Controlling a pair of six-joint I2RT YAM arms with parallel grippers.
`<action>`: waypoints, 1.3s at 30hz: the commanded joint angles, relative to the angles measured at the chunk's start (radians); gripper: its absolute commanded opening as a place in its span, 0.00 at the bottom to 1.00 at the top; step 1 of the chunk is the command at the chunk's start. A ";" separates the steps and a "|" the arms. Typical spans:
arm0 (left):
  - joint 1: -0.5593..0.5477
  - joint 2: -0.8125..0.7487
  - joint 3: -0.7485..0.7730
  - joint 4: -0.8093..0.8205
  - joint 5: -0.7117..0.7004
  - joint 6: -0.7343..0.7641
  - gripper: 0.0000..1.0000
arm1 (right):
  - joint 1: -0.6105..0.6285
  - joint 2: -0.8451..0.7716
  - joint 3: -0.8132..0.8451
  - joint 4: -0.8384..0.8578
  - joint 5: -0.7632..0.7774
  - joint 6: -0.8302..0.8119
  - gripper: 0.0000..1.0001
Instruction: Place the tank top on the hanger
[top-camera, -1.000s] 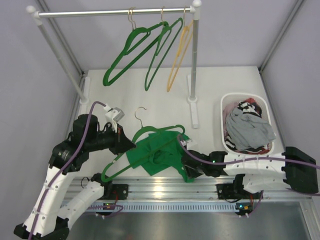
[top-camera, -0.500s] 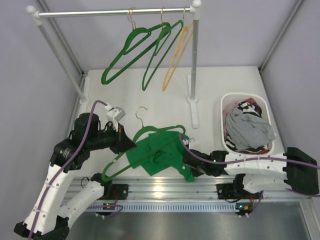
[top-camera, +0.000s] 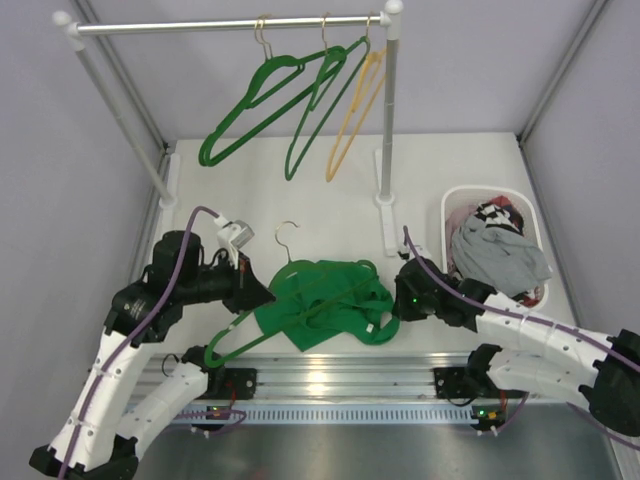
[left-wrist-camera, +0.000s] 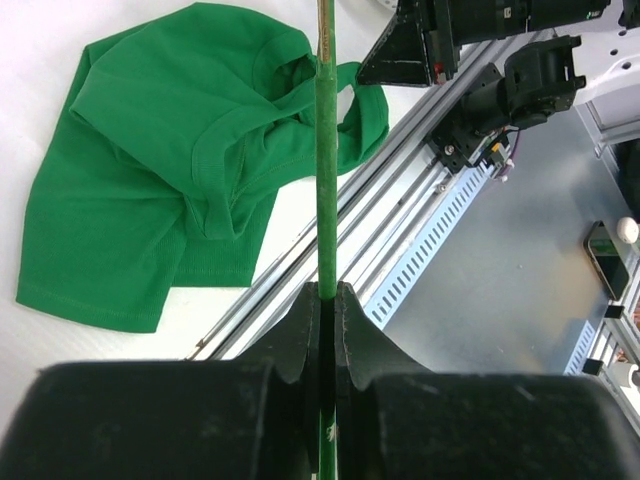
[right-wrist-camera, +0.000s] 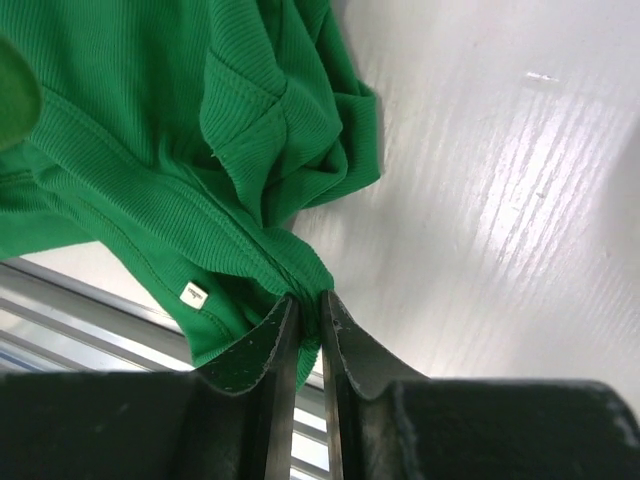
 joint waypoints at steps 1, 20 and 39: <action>-0.007 -0.015 -0.014 0.096 0.043 -0.011 0.00 | -0.053 -0.027 0.047 0.023 -0.070 -0.057 0.14; -0.157 0.038 -0.077 0.176 -0.069 -0.047 0.00 | -0.303 -0.024 0.133 0.026 -0.273 -0.180 0.13; -0.342 0.134 -0.096 0.290 -0.192 -0.087 0.00 | -0.340 -0.065 0.220 0.000 -0.347 -0.195 0.13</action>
